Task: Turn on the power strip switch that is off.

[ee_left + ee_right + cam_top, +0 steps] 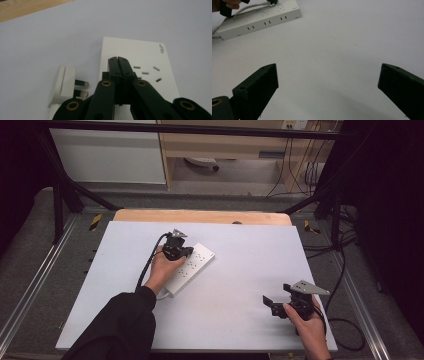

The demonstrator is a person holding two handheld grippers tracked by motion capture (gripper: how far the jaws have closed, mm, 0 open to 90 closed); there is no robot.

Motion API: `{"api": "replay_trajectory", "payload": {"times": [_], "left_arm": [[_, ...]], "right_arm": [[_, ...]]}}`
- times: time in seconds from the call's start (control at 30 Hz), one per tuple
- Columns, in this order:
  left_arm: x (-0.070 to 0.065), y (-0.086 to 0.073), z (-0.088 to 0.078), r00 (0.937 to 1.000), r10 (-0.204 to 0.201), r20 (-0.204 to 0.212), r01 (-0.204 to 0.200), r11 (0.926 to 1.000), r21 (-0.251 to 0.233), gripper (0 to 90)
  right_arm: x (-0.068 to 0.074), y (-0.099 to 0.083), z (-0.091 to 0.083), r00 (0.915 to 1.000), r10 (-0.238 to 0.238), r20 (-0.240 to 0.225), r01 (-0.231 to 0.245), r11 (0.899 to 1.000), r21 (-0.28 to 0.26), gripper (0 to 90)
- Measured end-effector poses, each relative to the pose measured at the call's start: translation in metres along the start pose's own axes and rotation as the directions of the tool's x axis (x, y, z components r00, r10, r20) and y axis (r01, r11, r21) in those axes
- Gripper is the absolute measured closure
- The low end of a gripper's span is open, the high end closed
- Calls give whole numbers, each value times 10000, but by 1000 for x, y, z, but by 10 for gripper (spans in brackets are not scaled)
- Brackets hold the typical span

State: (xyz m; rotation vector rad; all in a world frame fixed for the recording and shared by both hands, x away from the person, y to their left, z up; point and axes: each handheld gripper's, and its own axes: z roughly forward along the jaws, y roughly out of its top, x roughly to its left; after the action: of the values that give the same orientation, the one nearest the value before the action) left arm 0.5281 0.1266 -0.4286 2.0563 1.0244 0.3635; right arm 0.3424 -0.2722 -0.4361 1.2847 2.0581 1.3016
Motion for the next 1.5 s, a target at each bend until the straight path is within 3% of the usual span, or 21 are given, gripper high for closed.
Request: {"api": "replay_trajectory", "payload": {"times": [0.27,0.57,0.77,1.23,1.5], "left_arm": [[1,0,0,9999,-161,60,161,9999,33,900],[1,-1,0,10000,-64,41,63,9996,259,900],[2,-2,0,9997,-124,197,121,9998,134,900],[-8,4,-2,9995,253,165,-246,9989,-406,900],[-6,4,-4,9997,90,241,-78,9988,-484,900]], "right_arm": [[0,0,0,10000,-3,-19,3,10000,21,35],[0,0,-1,10000,-9,-15,9,10000,-12,34],[0,0,-1,10000,-12,-11,12,10000,-30,35],[-1,0,-1,10000,-3,2,3,10000,-48,35],[-1,0,-1,10000,-2,4,2,10000,-39,35]]}}
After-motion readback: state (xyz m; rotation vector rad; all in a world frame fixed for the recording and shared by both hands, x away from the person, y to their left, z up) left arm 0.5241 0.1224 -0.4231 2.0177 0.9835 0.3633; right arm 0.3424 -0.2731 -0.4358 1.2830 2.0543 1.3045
